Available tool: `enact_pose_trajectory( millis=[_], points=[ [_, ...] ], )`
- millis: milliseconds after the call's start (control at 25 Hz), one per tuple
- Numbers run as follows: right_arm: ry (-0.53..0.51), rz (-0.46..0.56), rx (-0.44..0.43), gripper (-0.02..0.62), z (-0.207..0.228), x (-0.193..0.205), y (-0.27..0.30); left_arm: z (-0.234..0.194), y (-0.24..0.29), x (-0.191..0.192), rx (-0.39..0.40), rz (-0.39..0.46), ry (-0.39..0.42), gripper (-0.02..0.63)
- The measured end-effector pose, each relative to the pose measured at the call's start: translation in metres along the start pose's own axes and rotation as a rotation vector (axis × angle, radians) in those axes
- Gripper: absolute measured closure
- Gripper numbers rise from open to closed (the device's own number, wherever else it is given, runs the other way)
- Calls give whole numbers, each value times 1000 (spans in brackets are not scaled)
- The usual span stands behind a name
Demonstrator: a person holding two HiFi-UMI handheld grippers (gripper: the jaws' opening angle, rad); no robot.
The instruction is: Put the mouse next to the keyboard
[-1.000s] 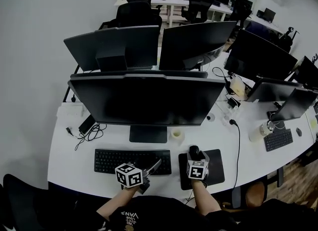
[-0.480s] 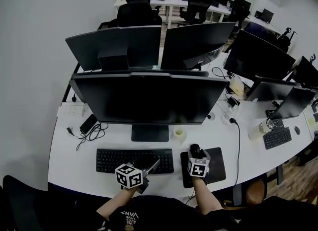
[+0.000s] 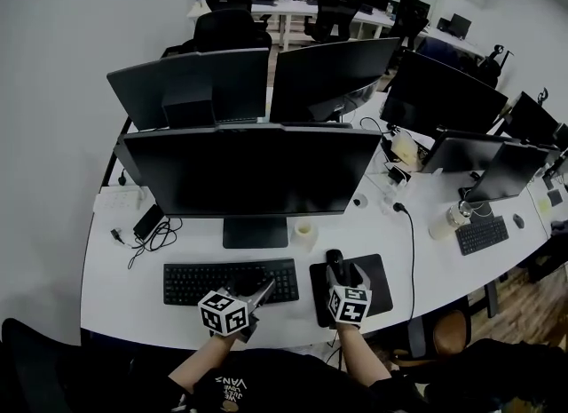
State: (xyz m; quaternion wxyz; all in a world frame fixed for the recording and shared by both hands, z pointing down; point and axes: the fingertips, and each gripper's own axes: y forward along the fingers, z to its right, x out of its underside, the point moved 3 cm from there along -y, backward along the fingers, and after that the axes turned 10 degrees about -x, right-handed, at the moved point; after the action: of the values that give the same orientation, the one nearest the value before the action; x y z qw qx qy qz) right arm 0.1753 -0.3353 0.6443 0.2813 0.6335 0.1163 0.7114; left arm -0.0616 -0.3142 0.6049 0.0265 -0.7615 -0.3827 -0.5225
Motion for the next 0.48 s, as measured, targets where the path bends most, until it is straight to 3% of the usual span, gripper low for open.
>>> enact_pose_trajectory(
  millis=[160,320,480],
  points=[
    [-16,34,-26,358,-12,-7,-27,14,-4,1,-2,5,26,468],
    [-9,96,-47,469,-20,-9,-57,30,-9,3,-15,25,58,474],
    [-35,138,-75,568,-23,-11,-81,46,-12,7,-29,52,85,531]
  ],
)
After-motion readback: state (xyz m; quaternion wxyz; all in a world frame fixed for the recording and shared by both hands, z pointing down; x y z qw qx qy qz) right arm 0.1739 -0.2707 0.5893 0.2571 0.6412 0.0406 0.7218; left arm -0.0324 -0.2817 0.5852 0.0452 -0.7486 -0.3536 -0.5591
